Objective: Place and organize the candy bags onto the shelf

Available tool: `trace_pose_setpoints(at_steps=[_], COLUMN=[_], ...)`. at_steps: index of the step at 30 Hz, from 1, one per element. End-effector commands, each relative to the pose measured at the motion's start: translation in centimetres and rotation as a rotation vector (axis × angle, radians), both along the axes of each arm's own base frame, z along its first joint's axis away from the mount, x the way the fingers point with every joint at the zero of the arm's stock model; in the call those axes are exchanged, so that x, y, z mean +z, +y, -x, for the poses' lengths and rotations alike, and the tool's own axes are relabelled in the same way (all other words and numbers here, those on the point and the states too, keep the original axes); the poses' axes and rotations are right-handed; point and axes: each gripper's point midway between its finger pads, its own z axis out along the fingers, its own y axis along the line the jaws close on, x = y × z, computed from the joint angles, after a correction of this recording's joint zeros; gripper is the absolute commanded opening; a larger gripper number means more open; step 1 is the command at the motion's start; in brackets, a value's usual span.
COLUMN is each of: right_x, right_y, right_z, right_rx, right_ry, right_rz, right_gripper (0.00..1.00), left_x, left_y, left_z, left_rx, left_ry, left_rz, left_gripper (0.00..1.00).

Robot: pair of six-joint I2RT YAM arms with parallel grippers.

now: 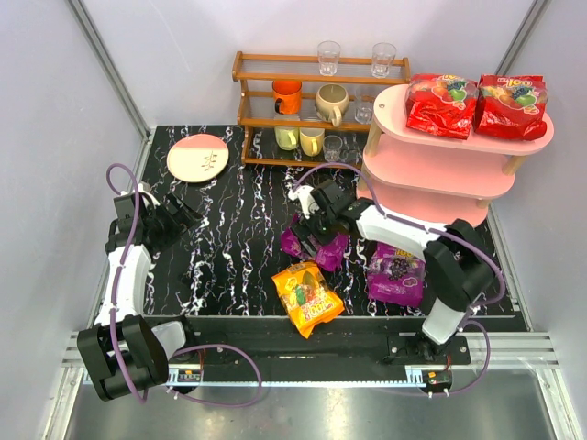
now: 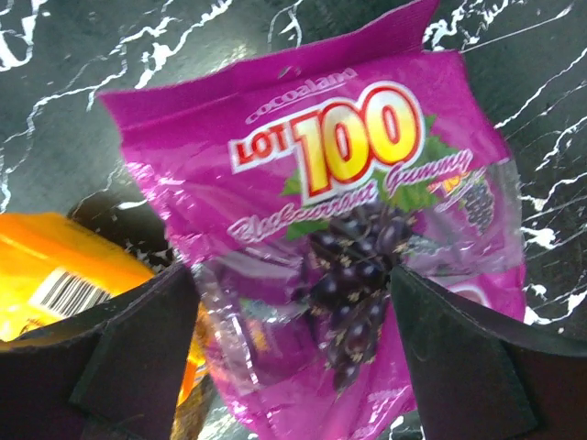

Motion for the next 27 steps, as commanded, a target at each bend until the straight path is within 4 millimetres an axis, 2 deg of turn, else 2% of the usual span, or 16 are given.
trace_pose_setpoints(at_steps=[1, 3, 4, 6, 7, 8, 9, 11, 13, 16, 18, 21, 22, 24, 26, 27], right_x=[-1.2, -1.6, -2.2, -1.7, -2.3, -1.6, -1.8, -1.9, -2.5, -2.4, -1.3, 3.1, 4.5, 6.8, 7.5, 8.6], right_y=[-0.3, -0.4, -0.7, 0.2, 0.2, 0.6, 0.0, 0.5, 0.4, 2.1, 4.7, 9.8, 9.8, 9.8, 7.2, 5.3], right_z=[-1.3, -2.1, -2.6, -3.4, -3.8, -4.9, -5.5, -6.6, -7.4, -8.2, -7.7, -5.9, -4.4, -4.0, -3.5, -4.8], right_rx=[-0.047, -0.126, -0.161, -0.262, -0.303, -0.361, -0.486, -0.590, -0.731, -0.784, -0.700, -0.405, -0.335, -0.269, -0.305, -0.374], right_ry=[0.017, 0.028, 0.031, 0.054, 0.073, 0.057, 0.066, 0.076, 0.092, 0.096, 0.109, 0.039, 0.030, -0.033, -0.081, -0.128], right_rz=[0.062, 0.078, 0.100, 0.066, 0.073, 0.060, 0.071, 0.058, 0.045, 0.008, -0.043, -0.209, -0.256, -0.339, -0.340, -0.354], right_gripper=[0.80, 0.68, 0.56, 0.50, 0.47, 0.39, 0.37, 0.36, 0.39, 0.57, 0.68, 0.79, 0.80, 0.83, 0.90, 0.90], left_x=[1.4, 1.5, 1.4, 1.4, 1.5, 1.5, 1.5, 1.4, 1.3, 1.3, 1.3, 1.3, 1.2, 1.3, 1.4, 1.3], left_y=[0.1, 0.1, 0.1, 0.1, 0.1, 0.2, 0.1, 0.2, 0.1, 0.0, 0.1, 0.0, -0.1, -0.1, 0.0, 0.0], left_z=[-0.7, -0.8, -0.8, -0.8, -0.9, -0.9, -0.8, -0.8, -0.7, -0.7, -0.7, -0.8, -0.8, -0.8, -0.8, -0.7], left_rx=[-0.018, -0.019, -0.017, -0.017, -0.016, -0.015, -0.017, -0.015, -0.018, -0.020, -0.018, -0.023, -0.024, -0.024, -0.021, -0.022], left_ry=[-0.050, -0.054, -0.051, -0.049, -0.053, -0.053, -0.052, -0.050, -0.050, -0.050, -0.050, -0.048, -0.045, -0.048, -0.052, -0.051], left_rz=[-0.009, -0.009, -0.008, -0.007, -0.008, -0.008, -0.006, -0.007, -0.006, -0.005, -0.003, 0.001, 0.003, 0.002, -0.003, -0.001], left_gripper=[0.99, 0.99, 0.99, 0.99, 0.99, 0.99, 0.99, 0.99, 0.99, 0.99, 0.99, 0.99, 0.99, 0.99, 0.99, 0.99])
